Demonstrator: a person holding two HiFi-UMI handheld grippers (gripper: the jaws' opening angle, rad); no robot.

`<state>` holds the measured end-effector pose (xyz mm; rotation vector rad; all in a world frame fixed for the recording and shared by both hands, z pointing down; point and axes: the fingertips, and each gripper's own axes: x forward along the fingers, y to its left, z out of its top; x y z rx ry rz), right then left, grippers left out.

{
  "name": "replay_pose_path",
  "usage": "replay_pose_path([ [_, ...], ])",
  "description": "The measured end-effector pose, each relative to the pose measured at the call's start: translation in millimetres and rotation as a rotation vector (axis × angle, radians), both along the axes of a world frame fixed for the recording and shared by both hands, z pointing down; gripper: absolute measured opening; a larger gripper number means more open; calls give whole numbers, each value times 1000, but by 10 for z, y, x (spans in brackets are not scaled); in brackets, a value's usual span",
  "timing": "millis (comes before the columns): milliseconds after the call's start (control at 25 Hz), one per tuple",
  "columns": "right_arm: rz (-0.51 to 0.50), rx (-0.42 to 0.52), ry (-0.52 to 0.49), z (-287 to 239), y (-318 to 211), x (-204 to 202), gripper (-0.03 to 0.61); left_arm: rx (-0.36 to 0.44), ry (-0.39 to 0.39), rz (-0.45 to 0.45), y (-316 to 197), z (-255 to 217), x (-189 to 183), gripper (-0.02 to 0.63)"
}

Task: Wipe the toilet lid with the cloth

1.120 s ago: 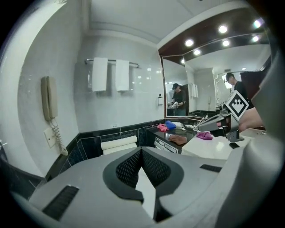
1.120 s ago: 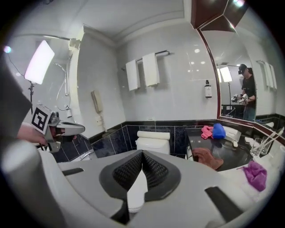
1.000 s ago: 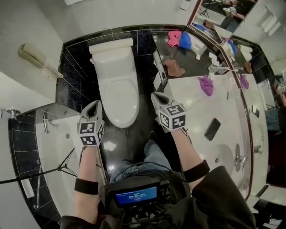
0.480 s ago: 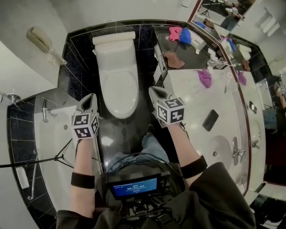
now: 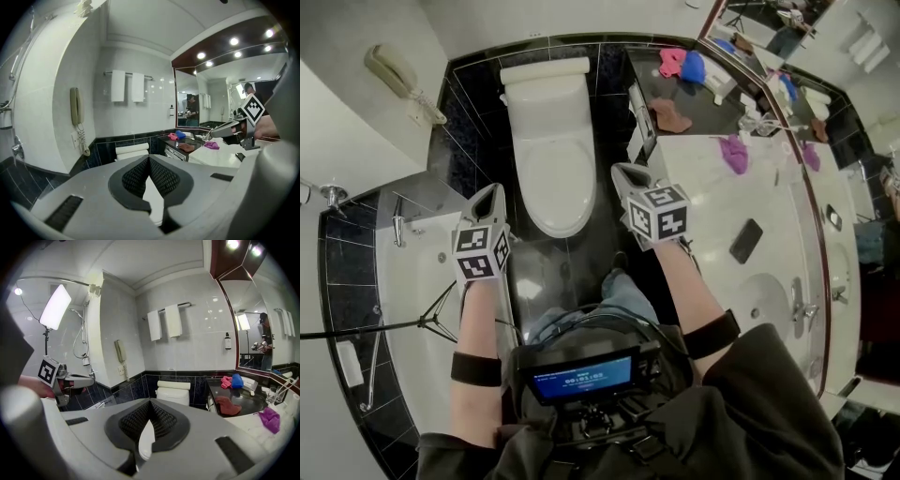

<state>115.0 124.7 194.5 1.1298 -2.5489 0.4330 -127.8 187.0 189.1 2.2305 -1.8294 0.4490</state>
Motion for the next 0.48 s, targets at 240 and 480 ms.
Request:
replay_pose_path([
  [240,-21,11,15,-36,-5,-90,14,5,-6,-11,57,-39,-85,23],
  [480,-33,15,20,-47,-51,-174,14,13,-9,-18,36,-71,-163,23],
])
